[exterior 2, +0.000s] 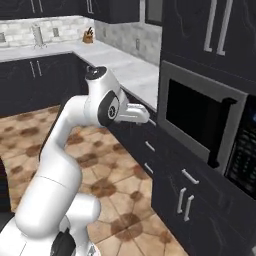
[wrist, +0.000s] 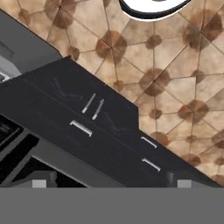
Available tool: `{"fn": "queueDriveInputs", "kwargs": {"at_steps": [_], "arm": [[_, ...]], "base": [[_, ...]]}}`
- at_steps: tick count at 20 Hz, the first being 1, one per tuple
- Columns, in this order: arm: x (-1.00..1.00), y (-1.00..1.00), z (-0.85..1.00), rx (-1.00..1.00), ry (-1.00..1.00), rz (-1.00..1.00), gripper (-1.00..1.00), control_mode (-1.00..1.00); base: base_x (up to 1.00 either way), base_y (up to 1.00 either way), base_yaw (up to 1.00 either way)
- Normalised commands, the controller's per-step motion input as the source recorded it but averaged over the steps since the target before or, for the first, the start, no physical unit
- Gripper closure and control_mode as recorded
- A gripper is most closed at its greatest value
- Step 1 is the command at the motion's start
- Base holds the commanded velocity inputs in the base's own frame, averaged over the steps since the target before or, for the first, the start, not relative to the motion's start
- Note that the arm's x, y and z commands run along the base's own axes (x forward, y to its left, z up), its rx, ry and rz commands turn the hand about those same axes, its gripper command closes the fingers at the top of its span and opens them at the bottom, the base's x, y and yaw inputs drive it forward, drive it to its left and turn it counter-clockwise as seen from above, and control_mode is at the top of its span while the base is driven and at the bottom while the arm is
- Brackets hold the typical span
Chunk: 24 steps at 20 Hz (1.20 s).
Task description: Retrieve the butter from the fridge and place it on a plate on the dining table. Then retrieve the butter knife by the fridge and place it near the plate.
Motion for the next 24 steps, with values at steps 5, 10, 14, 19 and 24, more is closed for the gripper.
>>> {"fn": "queueDriveInputs", "kwargs": {"at_steps": [5, 10, 14, 19, 24], "arm": [[0.00, 0.00, 0.00, 0.00, 0.00, 0.00, -1.00, 1.00], [0.00, 0.00, 0.00, 0.00, 0.00, 0.00, -1.00, 1.00], [0.00, 0.00, 0.00, 0.00, 0.00, 0.00, -1.00, 1.00], [0.00, 0.00, 0.00, 0.00, 0.00, 0.00, -1.00, 1.00], [0.00, 0.00, 0.00, 0.00, 0.00, 0.00, -1.00, 1.00]], "base": [[1.00, 0.00, 0.54], [1.00, 0.00, 0.41], [1.00, 0.00, -0.24], [0.93, 0.00, -0.46], [0.54, 0.00, -0.50]]}}
